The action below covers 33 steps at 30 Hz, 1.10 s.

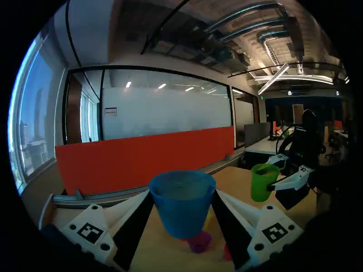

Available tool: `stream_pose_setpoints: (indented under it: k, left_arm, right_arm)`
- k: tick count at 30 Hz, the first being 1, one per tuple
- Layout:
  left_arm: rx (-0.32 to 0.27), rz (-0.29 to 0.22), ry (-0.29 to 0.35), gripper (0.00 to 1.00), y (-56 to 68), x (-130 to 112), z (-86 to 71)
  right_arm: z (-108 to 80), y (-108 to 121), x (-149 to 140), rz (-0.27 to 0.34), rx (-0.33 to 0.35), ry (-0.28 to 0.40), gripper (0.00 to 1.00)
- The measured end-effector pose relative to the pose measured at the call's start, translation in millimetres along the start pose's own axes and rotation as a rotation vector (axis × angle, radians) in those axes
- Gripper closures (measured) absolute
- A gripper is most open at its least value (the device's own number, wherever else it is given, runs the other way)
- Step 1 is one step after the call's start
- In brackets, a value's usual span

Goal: Pour water

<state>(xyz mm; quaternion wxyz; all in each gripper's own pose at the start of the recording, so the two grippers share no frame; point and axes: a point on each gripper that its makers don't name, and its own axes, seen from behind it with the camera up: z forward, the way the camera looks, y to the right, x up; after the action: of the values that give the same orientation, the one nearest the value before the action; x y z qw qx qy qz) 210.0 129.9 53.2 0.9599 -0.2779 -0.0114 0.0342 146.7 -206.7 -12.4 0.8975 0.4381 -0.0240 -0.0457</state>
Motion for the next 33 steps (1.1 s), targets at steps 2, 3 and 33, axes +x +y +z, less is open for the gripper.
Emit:
stream_pose_setpoints:
  k: [2,3,33]
  left_arm:
    - [0.0,0.001,0.002,0.15,0.1,-1.5,-1.6]
    - [0.0,0.001,0.003,0.15,0.1,-2.6,-2.4]
    - [-0.042,0.056,-0.156,0.15,8.7,-67.5,-8.9]
  right_arm:
    - [-3.5,3.0,0.0,0.0,-0.008,-0.001,0.13]
    - [-5.4,4.7,0.0,0.001,-0.012,-0.001,0.13]
    - [-19.2,23.3,-17.7,-0.005,-0.039,-0.082,0.12]
